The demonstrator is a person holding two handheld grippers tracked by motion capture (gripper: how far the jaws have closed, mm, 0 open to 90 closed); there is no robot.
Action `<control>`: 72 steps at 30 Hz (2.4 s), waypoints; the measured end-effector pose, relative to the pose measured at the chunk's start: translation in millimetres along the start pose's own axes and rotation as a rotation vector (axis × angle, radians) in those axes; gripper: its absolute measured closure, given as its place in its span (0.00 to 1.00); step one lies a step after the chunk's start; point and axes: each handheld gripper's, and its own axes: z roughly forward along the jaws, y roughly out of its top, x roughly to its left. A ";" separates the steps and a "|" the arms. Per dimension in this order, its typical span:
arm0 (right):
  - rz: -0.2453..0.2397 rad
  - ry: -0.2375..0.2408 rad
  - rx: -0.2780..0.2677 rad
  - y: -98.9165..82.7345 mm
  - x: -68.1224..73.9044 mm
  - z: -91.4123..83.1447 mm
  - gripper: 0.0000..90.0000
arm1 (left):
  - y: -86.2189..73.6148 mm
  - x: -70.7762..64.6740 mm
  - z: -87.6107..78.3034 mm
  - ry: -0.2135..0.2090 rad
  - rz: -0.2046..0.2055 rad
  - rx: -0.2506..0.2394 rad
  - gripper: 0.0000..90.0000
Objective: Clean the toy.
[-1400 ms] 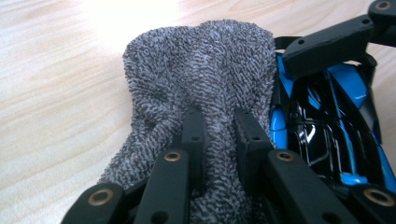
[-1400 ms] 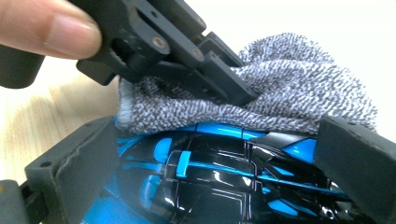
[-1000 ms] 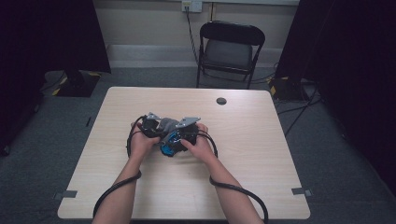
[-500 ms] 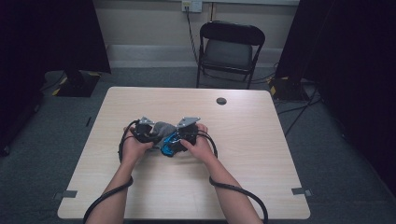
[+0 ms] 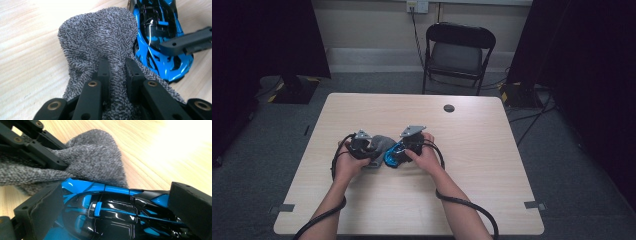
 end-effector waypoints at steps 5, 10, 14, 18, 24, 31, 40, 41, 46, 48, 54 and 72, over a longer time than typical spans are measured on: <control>0.001 -0.001 0.011 1.3 0.2 0.1 0.00 | -8.5 -3.1 -8.3 -0.007 0.002 0.005 0.86; 0.001 -0.001 0.012 1.4 0.2 0.1 0.00 | -15.1 -6.1 -14.5 -0.022 0.005 0.009 0.85; 0.001 -0.001 0.013 1.7 0.2 0.2 0.00 | -21.3 -9.4 -21.0 -0.035 0.016 0.021 0.85; -0.001 -0.002 0.013 1.8 0.1 0.4 0.00 | -27.2 -12.4 -27.6 -0.038 0.024 0.029 0.85; 0.000 -0.003 0.013 1.7 0.0 0.3 0.00 | -37.4 -18.5 -36.1 -0.057 0.025 0.028 0.85; 0.000 -0.004 0.013 1.8 0.1 0.4 0.00 | -48.1 -21.1 -51.1 -0.067 0.003 0.023 0.85; 0.000 -0.003 0.018 2.4 -0.2 0.3 0.00 | -25.2 -6.0 -64.9 -0.029 -0.023 -0.063 0.85; 0.000 -0.004 0.018 2.4 -0.1 0.3 0.00 | -21.1 -3.3 -64.7 -0.031 -0.032 -0.073 0.84; 0.001 -0.002 0.015 1.7 -0.3 0.1 0.00 | -6.1 5.2 -58.3 -0.009 -0.045 -0.096 0.84; 0.001 -0.002 0.015 1.8 -0.4 0.1 0.00 | 0.7 8.6 -52.7 -0.007 -0.059 -0.109 0.84; 0.000 -0.001 0.023 2.7 -0.8 0.1 0.00 | 21.4 15.8 -32.4 0.004 -0.066 -0.111 0.85; -0.001 0.001 0.016 1.7 -1.1 -0.1 0.00 | 54.0 11.6 23.1 -0.007 -0.087 -0.120 0.84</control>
